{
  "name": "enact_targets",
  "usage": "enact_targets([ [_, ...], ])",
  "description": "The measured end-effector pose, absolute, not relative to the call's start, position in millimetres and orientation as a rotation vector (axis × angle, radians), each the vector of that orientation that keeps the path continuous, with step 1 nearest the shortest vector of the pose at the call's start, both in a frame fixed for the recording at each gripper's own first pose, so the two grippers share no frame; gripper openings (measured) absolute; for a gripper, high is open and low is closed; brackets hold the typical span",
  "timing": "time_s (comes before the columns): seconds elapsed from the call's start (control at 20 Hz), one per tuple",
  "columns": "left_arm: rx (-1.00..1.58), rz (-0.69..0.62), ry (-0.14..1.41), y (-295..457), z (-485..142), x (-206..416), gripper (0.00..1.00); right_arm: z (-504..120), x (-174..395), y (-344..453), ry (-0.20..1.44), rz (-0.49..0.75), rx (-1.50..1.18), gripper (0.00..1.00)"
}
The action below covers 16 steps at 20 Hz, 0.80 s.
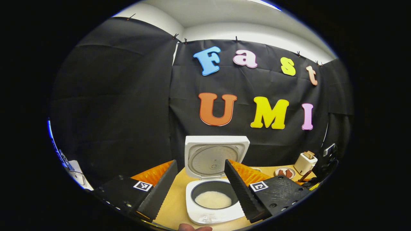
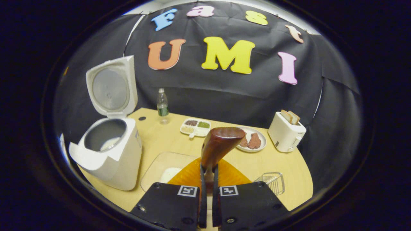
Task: Close the left gripper, press the button to open the rice cooker; take a wooden spoon from the chopstick holder with the right hand, scoop a spoonful of rice and pour it into the rice cooker, then put the wooden spoon back into the chopstick holder.
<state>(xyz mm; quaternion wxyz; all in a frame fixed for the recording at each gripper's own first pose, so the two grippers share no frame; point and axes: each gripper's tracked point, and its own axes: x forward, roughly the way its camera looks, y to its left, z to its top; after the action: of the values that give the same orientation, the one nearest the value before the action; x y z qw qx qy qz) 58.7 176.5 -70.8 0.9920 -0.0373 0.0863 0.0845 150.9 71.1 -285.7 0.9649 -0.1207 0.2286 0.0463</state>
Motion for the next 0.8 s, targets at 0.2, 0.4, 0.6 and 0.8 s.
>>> enact_targets([
  [0.2,-0.072,0.207,0.206,200.5,-80.6,45.3,0.95,-319.3,152.8,75.7,0.453,0.048,-0.412,0.12],
  [0.4,-0.064,0.231,0.224,217.5,-83.5,33.4,0.95,-335.8,149.0,98.7,0.485,0.072,-0.357,0.12],
  [0.6,-0.073,0.241,0.225,224.2,-83.4,28.5,0.95,-344.3,141.2,126.5,0.546,0.15,-0.19,0.12],
  [0.8,-0.065,0.234,0.227,220.7,-83.3,25.6,0.95,-344.4,136.0,144.4,0.623,0.203,0.096,0.12],
])
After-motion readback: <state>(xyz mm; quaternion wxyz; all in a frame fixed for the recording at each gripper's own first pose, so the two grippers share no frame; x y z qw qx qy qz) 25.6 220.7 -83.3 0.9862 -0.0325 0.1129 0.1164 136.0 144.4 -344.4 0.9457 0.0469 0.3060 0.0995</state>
